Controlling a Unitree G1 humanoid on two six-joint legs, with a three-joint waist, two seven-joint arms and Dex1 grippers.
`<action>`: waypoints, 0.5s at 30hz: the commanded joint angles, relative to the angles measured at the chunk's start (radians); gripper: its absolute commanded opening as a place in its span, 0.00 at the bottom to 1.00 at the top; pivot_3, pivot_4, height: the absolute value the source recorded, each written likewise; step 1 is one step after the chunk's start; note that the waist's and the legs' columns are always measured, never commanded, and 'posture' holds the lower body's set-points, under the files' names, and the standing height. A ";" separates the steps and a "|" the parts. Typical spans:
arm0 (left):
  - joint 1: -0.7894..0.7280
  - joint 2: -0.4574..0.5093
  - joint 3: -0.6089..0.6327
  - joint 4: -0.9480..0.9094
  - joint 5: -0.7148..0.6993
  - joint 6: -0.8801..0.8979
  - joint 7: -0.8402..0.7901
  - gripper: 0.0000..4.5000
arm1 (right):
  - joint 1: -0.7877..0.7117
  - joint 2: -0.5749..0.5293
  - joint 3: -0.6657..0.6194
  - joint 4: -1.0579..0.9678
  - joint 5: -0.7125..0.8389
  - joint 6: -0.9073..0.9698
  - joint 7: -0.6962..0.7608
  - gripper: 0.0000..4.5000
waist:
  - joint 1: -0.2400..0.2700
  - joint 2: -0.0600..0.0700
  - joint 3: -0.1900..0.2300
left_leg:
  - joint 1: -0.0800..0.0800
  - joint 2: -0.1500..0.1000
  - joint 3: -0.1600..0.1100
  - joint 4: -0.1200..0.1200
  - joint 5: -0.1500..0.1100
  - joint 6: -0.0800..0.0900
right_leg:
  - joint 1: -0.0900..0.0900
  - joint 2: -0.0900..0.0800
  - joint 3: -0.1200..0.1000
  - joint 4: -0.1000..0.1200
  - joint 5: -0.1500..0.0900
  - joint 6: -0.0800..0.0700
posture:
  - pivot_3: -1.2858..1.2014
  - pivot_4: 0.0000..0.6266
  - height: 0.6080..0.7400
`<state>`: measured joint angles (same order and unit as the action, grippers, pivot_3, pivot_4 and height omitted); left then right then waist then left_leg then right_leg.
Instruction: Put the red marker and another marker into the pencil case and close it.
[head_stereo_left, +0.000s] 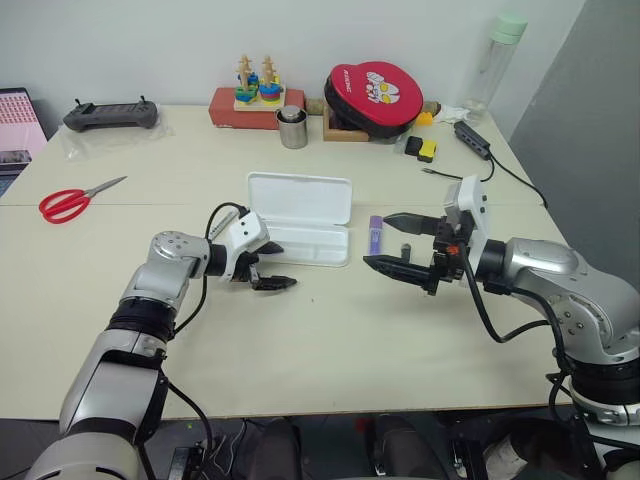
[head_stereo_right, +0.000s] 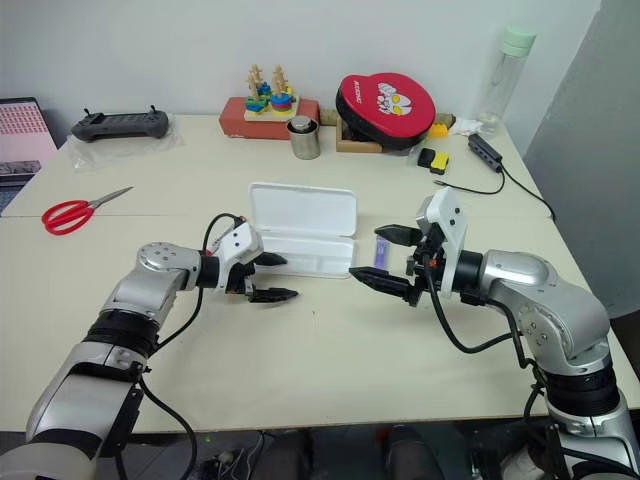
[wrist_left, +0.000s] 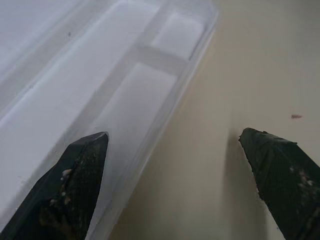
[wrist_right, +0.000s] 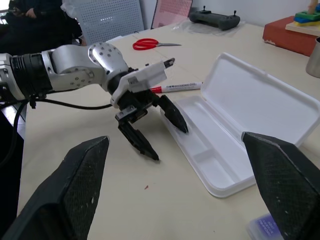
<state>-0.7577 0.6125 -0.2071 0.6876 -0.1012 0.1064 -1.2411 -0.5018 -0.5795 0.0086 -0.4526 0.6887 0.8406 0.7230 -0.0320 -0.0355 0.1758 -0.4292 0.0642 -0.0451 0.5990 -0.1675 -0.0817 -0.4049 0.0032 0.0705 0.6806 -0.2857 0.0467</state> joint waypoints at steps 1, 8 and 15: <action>-0.028 -0.011 0.001 0.032 0.024 -0.036 -0.013 0.78 | -0.021 0.005 -0.008 -0.018 0.000 -0.020 -0.008 1.00 | 0.000 0.000 0.000 | 0.000 0.000 0.000 0.000 0.000 0.000 | 0.000 0.000 0.000 0.000 0.000 0.000 | 0.52 0.24 1.00; -0.055 -0.031 0.005 0.110 0.067 -0.095 0.014 0.42 | -0.008 0.010 -0.008 -0.014 0.000 -0.030 -0.011 1.00 | 0.000 0.000 0.000 | 0.000 0.000 -0.001 0.002 0.000 0.000 | 0.000 0.000 0.000 0.001 0.000 0.000 | 0.52 0.24 1.00; -0.054 -0.038 0.022 0.127 0.070 -0.142 0.028 0.12 | -0.005 0.005 -0.008 0.002 -0.005 -0.040 -0.002 1.00 | 0.000 0.000 0.000 | 0.000 0.000 -0.001 0.002 0.000 0.000 | 0.001 0.000 0.000 0.001 0.000 0.000 | 0.52 0.24 1.00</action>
<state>-0.8080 0.5785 -0.2010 0.8065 -0.0397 -0.0156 -1.2274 -0.5009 -0.5693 0.0199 -0.4451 0.6872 0.8230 0.7167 -0.0320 -0.0355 0.1757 -0.4292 0.0643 -0.0457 0.6014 -0.1674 -0.0817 -0.4043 0.0034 0.0704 0.6815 -0.2854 0.0470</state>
